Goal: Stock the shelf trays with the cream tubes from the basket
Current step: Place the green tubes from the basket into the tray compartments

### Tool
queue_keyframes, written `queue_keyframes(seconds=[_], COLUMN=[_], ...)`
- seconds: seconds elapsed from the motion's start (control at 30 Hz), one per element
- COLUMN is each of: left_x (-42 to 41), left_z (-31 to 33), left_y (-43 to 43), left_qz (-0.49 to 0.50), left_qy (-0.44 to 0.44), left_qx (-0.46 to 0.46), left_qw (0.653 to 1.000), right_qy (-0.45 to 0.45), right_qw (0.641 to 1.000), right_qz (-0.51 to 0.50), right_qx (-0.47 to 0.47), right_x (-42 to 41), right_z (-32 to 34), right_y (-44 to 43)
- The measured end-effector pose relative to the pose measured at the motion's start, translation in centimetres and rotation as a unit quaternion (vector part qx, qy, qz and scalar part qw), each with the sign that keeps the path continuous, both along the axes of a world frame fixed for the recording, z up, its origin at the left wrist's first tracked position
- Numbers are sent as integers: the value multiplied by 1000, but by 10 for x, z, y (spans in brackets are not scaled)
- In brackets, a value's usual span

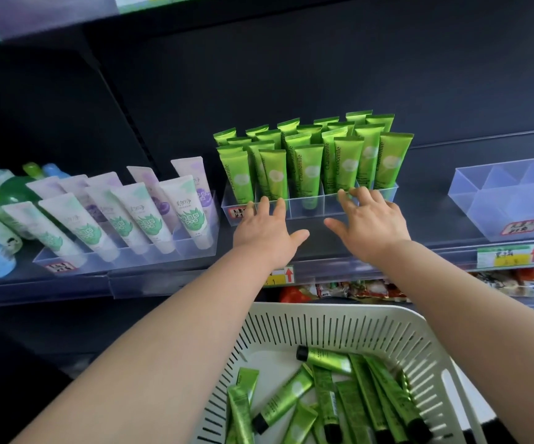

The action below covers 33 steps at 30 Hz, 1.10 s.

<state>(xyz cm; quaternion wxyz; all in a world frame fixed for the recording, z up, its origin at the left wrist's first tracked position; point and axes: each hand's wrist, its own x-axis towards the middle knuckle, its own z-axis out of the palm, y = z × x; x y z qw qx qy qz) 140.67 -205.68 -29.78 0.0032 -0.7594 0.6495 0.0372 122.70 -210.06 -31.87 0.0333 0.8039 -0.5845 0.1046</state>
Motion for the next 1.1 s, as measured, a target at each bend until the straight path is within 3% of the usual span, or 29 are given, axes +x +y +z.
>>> queue_keyframes(seconds=[0.73,0.93,1.1], left_x=[4,3,-16], left_z=[2,4,2], left_y=[-40,-36,-24], left_qz=[4,11,-34], left_qy=[-2,70,49], left_qx=[4,9,-21], left_qw=[1000,997,998], right_qy=[-13,-26,-9], right_qw=[1000,1000,995], right_qz=[-10,-4,-90], right_qx=[1,10,-33], right_x=[8,3,-32], right_z=[0,-1,4], right_y=[-36,-29,-15])
